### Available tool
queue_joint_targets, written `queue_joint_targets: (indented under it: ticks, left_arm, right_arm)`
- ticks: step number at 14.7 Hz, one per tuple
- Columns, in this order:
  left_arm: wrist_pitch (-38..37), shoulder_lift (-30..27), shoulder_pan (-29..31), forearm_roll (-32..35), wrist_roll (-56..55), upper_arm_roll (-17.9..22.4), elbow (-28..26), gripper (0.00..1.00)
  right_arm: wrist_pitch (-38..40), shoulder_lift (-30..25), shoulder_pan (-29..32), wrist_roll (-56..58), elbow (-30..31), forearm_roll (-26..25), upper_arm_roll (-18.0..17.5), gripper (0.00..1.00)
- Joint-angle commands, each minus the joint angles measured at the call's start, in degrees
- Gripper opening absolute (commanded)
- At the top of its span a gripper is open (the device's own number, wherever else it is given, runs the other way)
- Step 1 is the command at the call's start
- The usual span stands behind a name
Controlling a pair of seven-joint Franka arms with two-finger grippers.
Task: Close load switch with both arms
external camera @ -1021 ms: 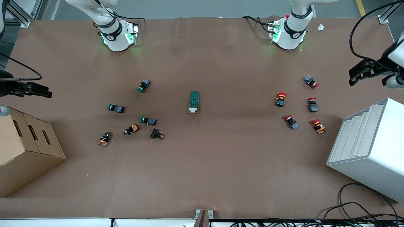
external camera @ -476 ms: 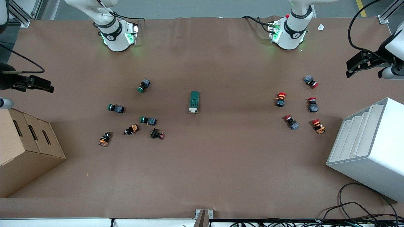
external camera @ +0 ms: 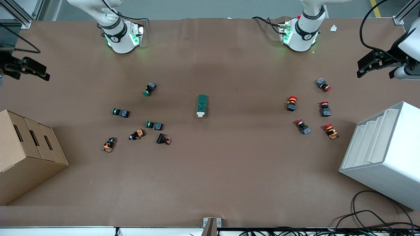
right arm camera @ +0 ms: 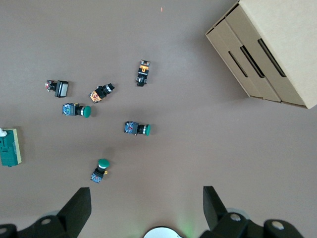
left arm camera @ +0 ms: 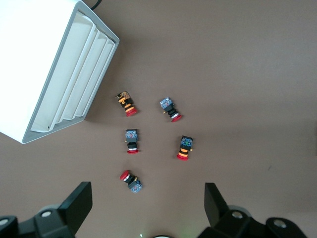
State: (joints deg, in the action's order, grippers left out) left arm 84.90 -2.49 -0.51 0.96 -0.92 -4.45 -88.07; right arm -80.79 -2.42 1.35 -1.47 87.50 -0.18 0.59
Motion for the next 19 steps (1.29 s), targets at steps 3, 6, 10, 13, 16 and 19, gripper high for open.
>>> queue_joint_targets:
  ticks: [3, 6, 10, 13, 16, 19]
  left_arm:
    - [0.4, -1.7, 0.8, -1.1, 1.4, -1.1, -2.2, 1.0]
    - [-0.4, -1.6, 0.9, -1.8, 1.8, -1.0, -1.8, 1.0]
    - [-0.4, -1.2, 1.0, -3.6, 0.7, -0.6, -1.9, 1.0]
    - [0.0, -2.4, 1.0, -3.4, 1.1, -0.7, -3.7, 1.0]
    - [0.4, -3.6, 1.0, -3.2, 1.1, -0.8, -5.1, 1.0]
    - [0.5, -5.0, 1.1, -2.7, 1.2, -0.6, -5.9, 1.0]
  right_arm:
    - [-0.4, -3.7, -0.5, -0.4, 3.0, -0.2, 1.9, 1.0]
    - [-0.5, -3.7, -0.7, -0.5, 3.1, 0.1, 1.6, 1.0]
    - [-0.6, -3.7, -0.8, -0.4, 3.2, 0.9, 1.7, 1.0]
    - [-0.7, -3.7, -0.8, -0.4, 3.2, 0.9, 1.7, 1.0]
    - [-1.1, -3.7, -0.7, -0.4, 3.2, 0.9, 1.7, 1.0]
    - [-1.1, -3.7, -0.6, -0.5, 3.2, 1.8, 1.8, 1.0]
